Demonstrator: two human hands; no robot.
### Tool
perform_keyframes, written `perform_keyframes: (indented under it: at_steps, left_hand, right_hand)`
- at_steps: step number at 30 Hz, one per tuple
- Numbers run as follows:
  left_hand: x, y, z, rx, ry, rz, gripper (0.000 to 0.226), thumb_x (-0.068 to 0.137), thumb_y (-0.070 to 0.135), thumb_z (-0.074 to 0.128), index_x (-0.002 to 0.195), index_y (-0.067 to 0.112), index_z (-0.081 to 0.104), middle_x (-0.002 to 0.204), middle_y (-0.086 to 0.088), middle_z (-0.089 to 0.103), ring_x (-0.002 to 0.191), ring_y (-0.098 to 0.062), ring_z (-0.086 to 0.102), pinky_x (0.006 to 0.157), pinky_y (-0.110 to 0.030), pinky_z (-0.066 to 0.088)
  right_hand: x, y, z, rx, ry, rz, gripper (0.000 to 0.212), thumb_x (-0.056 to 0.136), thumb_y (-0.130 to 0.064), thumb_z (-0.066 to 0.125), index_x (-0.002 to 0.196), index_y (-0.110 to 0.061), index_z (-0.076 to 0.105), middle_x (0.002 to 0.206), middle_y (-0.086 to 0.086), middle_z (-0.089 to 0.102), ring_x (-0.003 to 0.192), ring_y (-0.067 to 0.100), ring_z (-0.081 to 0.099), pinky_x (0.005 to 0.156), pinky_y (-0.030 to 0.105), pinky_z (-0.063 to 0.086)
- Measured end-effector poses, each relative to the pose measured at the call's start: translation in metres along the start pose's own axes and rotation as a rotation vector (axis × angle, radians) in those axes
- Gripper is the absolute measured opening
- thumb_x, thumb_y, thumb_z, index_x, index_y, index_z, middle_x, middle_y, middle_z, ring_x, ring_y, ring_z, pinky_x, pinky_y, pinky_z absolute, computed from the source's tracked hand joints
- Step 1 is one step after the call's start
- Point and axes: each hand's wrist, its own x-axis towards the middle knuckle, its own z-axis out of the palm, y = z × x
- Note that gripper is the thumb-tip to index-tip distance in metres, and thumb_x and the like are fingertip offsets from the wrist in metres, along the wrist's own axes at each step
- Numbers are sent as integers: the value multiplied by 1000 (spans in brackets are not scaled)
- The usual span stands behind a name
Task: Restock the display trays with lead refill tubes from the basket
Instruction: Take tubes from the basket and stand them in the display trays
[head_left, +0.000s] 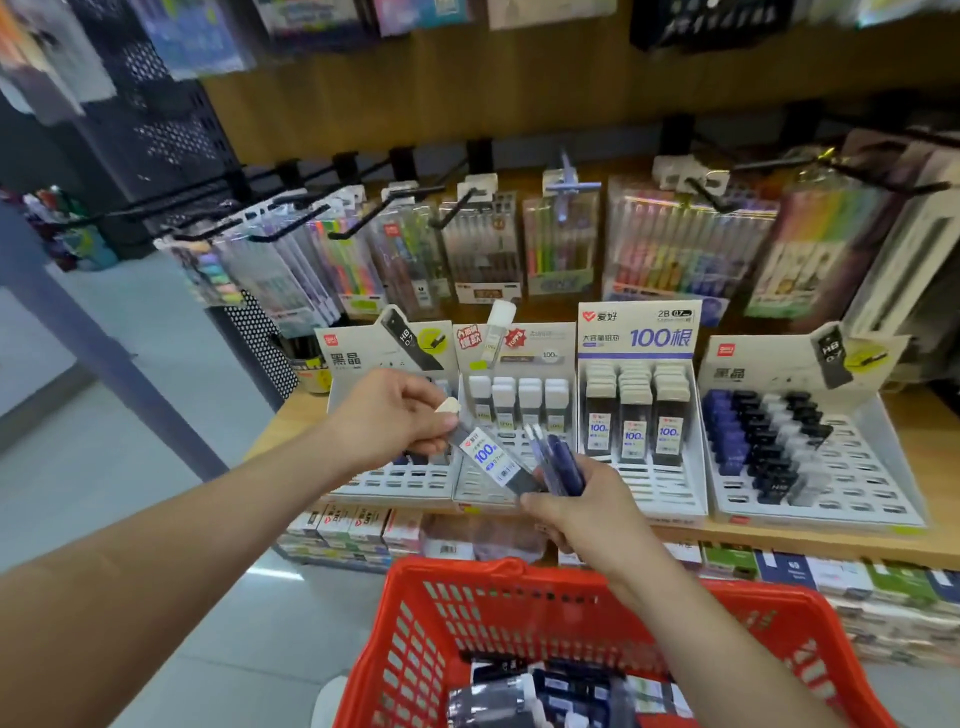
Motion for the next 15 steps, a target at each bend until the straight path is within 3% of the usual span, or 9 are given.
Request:
perform_keyframes:
  at_steps: [2,5,8,10,12,15]
  left_hand:
    - [19,1,1,96,94,88,20,83,1,68,103,-4,68,71,-9,70,56,-9,67,58,-20,57]
    - [45,3,3,454,247,275,12,86,14,69,96,12,76,77,0,71,73,-15,66,69,-23,53]
    - [63,-3,7,591,257,350,12,88,18,67,93,15,77,72,6,67,66,-6,54,57,-13,37]
    - [73,-10,11,619,243,364,11,88,18,67,92,14,77,73,5,68,65,-5,54,56,-15,36]
    - [78,-15,14,637,251,377,12,88,17,66,92,11,76,86,-4,73,77,-15,60,63,-20,41]
    - [77,-18,17,678,263,405,13,90,19,64,97,14,75,92,-2,72,80,-11,55,62,-8,36]
  right_hand:
    - [9,7,-3,131,46,80,13,85,-9,72,92,-15,62,62,3,55,40,10,43,44,23,35]
    - [20,18,-8,433,57,225,20,88,-2,61,106,-8,63,65,5,53,45,16,45,42,25,38]
    - [23,22,-11,645,-4,262,21,94,-4,57,115,-6,60,83,13,64,60,23,56,50,31,49]
    - [23,23,-12,663,-39,273,21,97,-12,57,117,-10,61,96,12,74,77,30,70,62,38,56]
    - [23,23,-16,645,-67,267,22,98,-19,56,119,-14,61,105,9,75,89,35,73,72,45,58]
    - [21,20,-23,627,-56,240,26,97,-23,56,121,-15,60,107,7,75,91,37,73,73,46,59]
